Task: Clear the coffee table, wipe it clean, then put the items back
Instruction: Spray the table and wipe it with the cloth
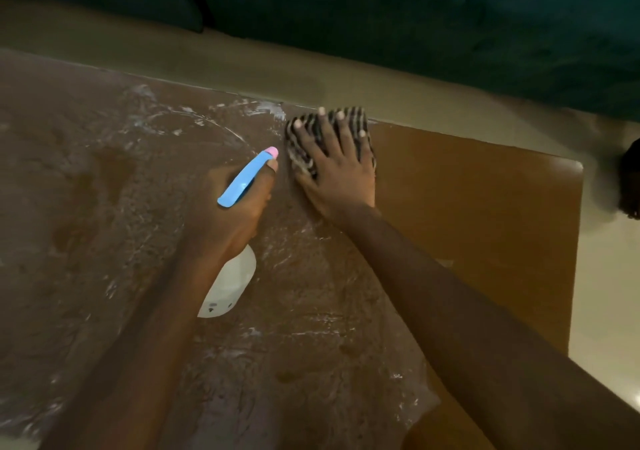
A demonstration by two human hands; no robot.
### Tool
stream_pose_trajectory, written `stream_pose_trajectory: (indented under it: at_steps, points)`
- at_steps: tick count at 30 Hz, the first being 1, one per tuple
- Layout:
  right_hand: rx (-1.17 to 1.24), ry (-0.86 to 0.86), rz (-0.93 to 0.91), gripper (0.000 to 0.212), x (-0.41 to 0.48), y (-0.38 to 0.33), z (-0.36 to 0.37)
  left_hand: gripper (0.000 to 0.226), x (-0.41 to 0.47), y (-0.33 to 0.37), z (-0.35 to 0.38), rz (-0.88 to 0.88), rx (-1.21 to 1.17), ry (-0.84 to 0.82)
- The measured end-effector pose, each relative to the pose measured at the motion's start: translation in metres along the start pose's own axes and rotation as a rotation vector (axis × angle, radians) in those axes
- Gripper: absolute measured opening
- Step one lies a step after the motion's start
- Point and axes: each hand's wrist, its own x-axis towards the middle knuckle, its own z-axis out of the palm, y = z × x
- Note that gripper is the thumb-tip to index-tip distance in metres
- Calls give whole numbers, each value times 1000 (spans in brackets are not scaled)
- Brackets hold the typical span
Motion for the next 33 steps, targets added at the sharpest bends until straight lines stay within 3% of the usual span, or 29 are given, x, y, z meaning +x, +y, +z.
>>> stream_pose_trajectory:
  at_steps: [3, 5, 11, 14, 18, 22, 24, 29, 33]
  points:
    - [-69, -37, -243, 67, -36, 24, 8, 53, -3, -3, -5, 11, -4, 4]
    - [-100, -40, -273, 68, -58, 53, 8, 52, -3, -5, -7, 4, -20, 4]
    - [30, 52, 303, 65, -39, 77, -11, 51, -1, -11, -11, -21, -59, 4]
    - [85, 82, 383, 66, 7, 37, -13, 49, -2, -17, -16, -12, -61, 23]
    - [23, 29, 68, 64, 17, -14, -3, 57, -9, -23, -21, 41, -33, 12]
    - [-82, -43, -252, 65, -27, 12, 5, 58, -20, -21, -20, 73, 45, -15]
    - [-68, -23, -180, 65, -45, 47, 3, 57, -26, -18, -15, 36, 66, -46]
    - [58, 65, 255, 63, -104, 117, -3, 50, -44, -10, 10, -80, 112, -199]
    - [54, 37, 265, 63, -168, 132, 9, 52, -70, -2, 33, -118, 202, -282]
